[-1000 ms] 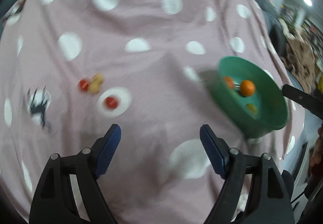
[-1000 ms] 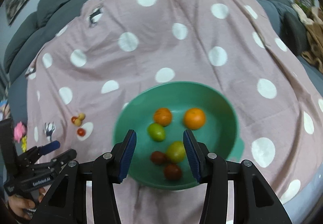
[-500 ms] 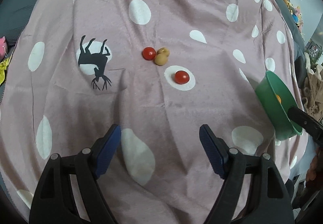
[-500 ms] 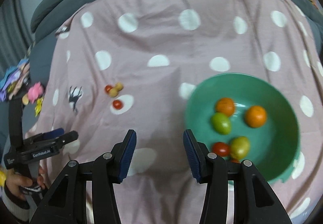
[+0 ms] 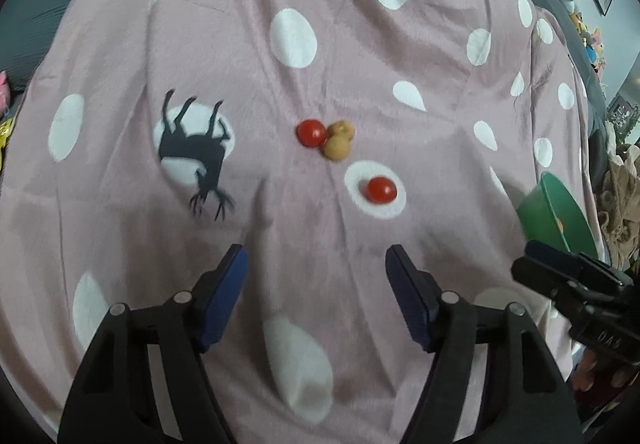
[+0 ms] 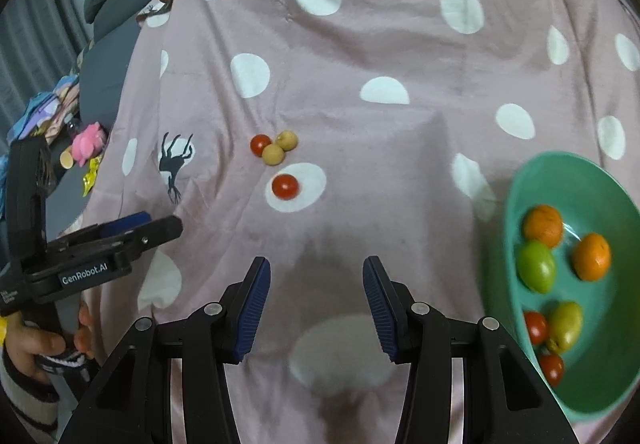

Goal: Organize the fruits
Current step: 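Move both open tools back toward the small fruit cluster, then grasp a small yellow fruit with the left tool while the right tool grasps another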

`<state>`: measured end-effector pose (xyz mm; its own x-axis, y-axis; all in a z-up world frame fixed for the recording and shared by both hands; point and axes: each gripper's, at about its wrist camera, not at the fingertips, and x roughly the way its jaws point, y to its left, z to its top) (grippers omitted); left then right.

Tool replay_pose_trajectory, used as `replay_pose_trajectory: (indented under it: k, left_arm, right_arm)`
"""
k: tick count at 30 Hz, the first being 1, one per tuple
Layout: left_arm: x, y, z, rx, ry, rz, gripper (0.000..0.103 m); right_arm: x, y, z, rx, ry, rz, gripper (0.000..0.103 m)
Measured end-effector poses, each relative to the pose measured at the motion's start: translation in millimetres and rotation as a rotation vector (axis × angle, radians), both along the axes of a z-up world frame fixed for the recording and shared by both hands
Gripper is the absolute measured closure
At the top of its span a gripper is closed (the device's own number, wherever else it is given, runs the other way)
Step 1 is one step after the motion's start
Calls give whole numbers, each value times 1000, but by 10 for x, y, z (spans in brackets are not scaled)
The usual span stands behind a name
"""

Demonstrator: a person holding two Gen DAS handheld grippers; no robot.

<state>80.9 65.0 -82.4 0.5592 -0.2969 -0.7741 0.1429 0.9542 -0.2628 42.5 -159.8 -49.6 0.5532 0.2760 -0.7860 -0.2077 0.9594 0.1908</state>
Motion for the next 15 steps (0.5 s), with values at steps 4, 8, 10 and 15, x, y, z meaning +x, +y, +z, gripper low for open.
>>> replay_pose_trajectory:
  k: [4, 8, 10, 15]
  left_arm:
    - [251, -148, 11, 27, -5, -27, 37]
    - [562, -351, -50, 50, 15, -51, 39]
    - [698, -420, -97, 46, 31, -52, 41]
    - [1002, -544, -253, 56, 72, -27, 53]
  right_arm:
    - [201, 51, -1, 23, -12, 8, 54]
    - [446, 81, -15, 30, -23, 7, 54]
    - [540, 70, -22, 34, -27, 2, 54]
    - [670, -4, -47, 62, -33, -23, 54]
